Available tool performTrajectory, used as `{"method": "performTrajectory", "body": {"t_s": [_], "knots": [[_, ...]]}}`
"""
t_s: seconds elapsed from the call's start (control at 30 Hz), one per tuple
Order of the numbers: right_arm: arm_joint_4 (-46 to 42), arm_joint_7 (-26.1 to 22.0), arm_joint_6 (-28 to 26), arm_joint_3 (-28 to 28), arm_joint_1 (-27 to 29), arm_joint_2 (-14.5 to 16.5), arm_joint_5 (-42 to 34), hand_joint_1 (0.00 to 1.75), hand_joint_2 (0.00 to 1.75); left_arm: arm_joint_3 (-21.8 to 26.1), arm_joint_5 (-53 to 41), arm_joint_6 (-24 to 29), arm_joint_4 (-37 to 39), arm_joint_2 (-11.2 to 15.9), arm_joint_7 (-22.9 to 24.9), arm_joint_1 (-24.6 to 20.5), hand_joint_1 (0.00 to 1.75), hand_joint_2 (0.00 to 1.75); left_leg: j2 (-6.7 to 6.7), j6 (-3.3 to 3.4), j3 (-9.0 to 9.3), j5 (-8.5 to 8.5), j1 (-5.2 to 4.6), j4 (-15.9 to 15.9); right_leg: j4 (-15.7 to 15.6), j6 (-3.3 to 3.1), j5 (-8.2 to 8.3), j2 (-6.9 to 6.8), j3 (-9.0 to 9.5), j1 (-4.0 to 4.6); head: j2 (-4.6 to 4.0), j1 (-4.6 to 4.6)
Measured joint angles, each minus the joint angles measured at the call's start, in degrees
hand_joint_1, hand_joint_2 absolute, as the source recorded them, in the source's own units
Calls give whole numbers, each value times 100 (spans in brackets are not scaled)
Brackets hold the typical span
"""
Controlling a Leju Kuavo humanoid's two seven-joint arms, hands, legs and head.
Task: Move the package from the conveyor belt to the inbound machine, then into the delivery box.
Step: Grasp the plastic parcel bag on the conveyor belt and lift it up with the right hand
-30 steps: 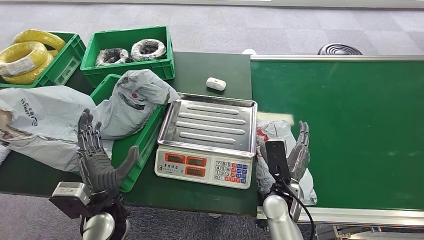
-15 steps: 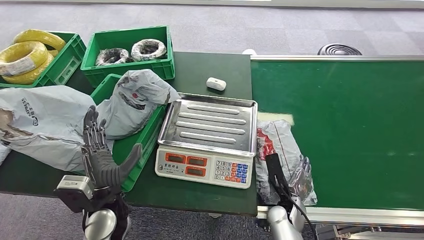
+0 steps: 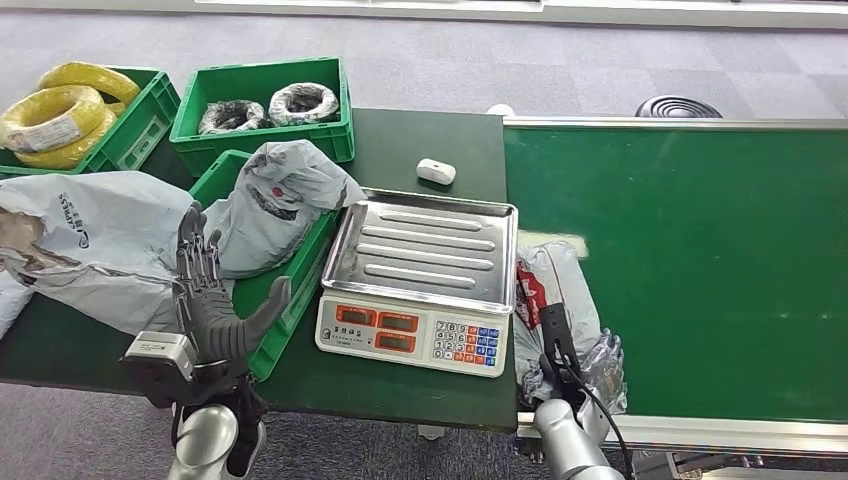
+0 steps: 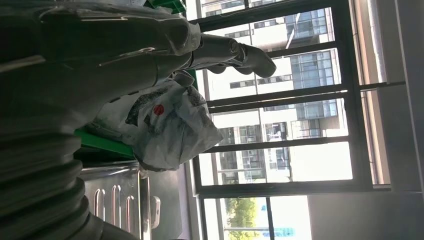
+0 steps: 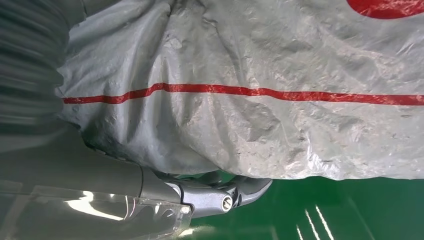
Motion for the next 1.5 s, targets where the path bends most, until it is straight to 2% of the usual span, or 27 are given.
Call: {"method": "performTrajectory", "body": {"t_s": [0.07,0.2,0.57,0.77,0.87,0.93,1.03,1.17,1.23,1.3,1.4,1.5], "knots": [[83,4,0,-42,-40,-23,-1,0,175,4,-6,-6,2,-4,12,-14,0,175,-12,5,12,2,0,0,-11,5,0,-11,24,0,0,1],[179,-10,0,-93,-87,-46,-1,171,175,18,-25,-11,4,-9,19,-33,0,175,-22,16,22,8,-1,0,-30,18,9,-23,50,0,0,0],[214,-562,-15,-236,-99,-112,25,175,175,87,-64,-40,4,-19,43,-71,0,175,-14,32,25,3,-1,1,-56,40,28,-25,68,0,0,3],[210,-689,-16,-284,-105,-117,91,175,175,123,-81,-40,10,-30,55,-78,0,175,-13,31,24,2,3,1,-56,41,30,-24,63,5,0,1],[189,-930,-17,-310,-98,-104,66,175,175,143,-84,-31,15,-41,56,-82,0,175,-13,31,17,2,6,1,-54,40,29,-24,60,7,0,2],[131,-1339,-17,-342,-75,-63,-26,175,175,153,-89,-6,15,-47,56,-82,0,175,-10,31,7,3,7,1,-52,39,30,-22,55,8,-1,2],[51,-2226,59,-400,-35,58,-414,175,175,168,-109,29,16,-49,45,-81,0,175,3,30,-14,4,7,1,-48,33,37,-12,36,7,0,2],[-170,-3727,480,-401,18,338,-1635,175,175,186,-126,44,45,-49,-29,-81,0,175,13,28,-34,6,7,2,-38,30,41,-3,6,7,0,0],[-832,-4149,643,-136,215,507,-2456,175,175,195,-125,50,81,-49,-91,-80,0,175,13,27,-44,6,6,2,-34,29,41,-1,-8,7,0,-1],[-1821,-3956,643,473,494,598,-2967,175,175,198,-113,50,123,-49,-152,-77,0,175,16,26,-54,6,6,2,-31,29,41,5,-22,6,0,1],[-3288,-3569,380,1535,838,572,-3024,175,175,192,-71,55,187,-49,-225,-73,0,175,28,24,-67,5,6,2,-25,28,41,23,-44,6,-1,0],[-4659,-3562,92,2370,1113,537,-2816,175,175,172,-48,70,250,-49,-271,-68,0,175,29,24,-76,5,7,2,-23,27,40,24,-55,6,0,0]]}}
